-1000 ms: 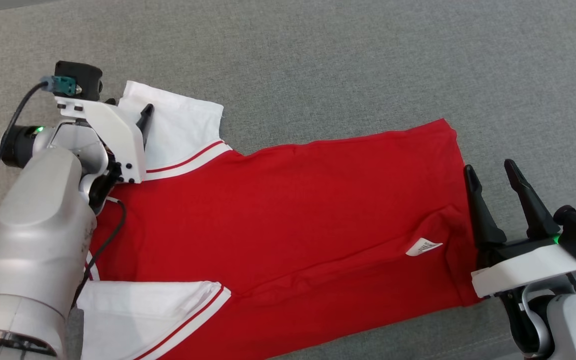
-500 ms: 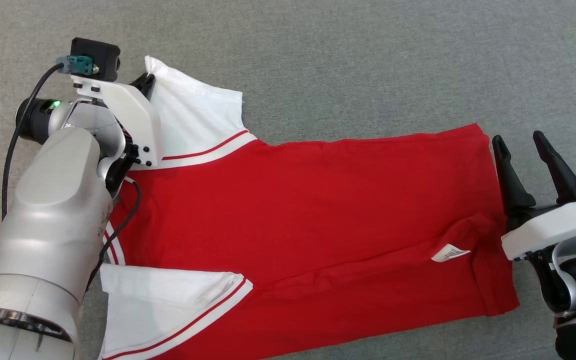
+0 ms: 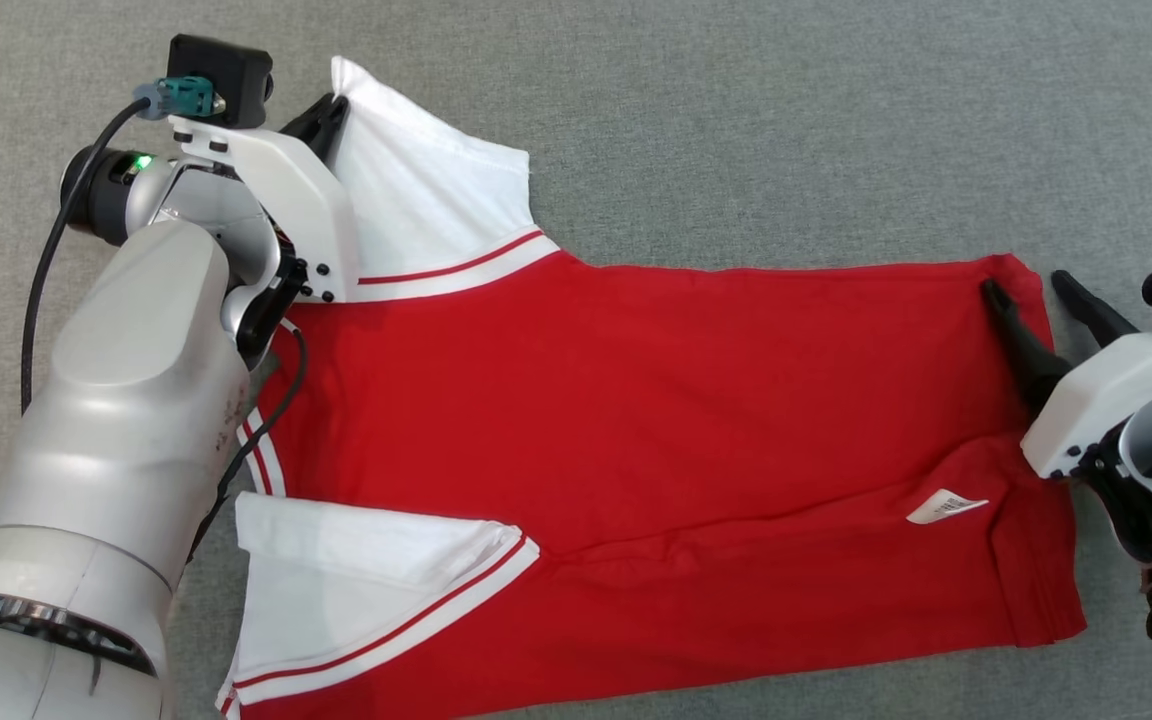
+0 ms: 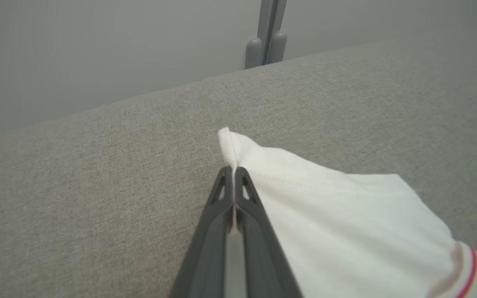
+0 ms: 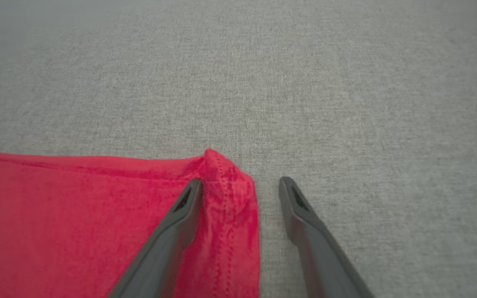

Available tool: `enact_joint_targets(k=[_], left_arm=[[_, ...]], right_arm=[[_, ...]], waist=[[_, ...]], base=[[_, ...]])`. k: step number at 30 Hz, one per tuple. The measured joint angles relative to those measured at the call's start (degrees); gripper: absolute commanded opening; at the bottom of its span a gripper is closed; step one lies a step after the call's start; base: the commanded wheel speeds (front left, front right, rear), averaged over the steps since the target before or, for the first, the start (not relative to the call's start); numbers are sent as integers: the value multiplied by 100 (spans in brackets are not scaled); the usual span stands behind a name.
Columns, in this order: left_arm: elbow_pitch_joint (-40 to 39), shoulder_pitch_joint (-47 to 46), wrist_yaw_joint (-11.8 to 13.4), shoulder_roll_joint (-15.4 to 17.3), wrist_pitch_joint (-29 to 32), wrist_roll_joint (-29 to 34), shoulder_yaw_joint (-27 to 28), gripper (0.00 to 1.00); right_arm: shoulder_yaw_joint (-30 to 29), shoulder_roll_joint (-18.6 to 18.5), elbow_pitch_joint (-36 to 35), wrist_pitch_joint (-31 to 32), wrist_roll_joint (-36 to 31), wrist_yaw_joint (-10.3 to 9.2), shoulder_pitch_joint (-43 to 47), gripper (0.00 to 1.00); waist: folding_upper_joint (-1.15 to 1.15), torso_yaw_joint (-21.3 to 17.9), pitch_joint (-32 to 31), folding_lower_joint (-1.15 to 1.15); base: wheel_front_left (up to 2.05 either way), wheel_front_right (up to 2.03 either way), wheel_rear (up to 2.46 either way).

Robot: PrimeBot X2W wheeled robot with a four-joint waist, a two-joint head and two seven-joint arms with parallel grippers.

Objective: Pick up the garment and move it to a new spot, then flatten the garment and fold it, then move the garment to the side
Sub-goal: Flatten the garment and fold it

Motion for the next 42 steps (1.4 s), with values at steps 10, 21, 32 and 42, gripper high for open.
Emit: enact_joint_targets(k=[10,21,32,42], left_arm=[[-226,-61,-1,135,-390,-308,-186,0],[-786,220,-1,330,-928,-579,-185,0],[-2738,1923,265,657,-1295,-964,88,0],[-5825,4405,1350,1443,-793,-1156,111,0]], right_arm=[[198,-235,-66,27,589,1,-376,0],[-5,-253,-376,-74,1023,1,-159,0],[-461,-242,-957,-54,1895,0,823,0],[-765,-7,-1095,-29,2126,0,1544,0]], waist=[[0,83,-66,0],[0,179,-252,0],[0,386,-514,0],[0,495,-833,0]], base=[[0,0,0],[0,0,0],[0,0,0],[0,0,0]])
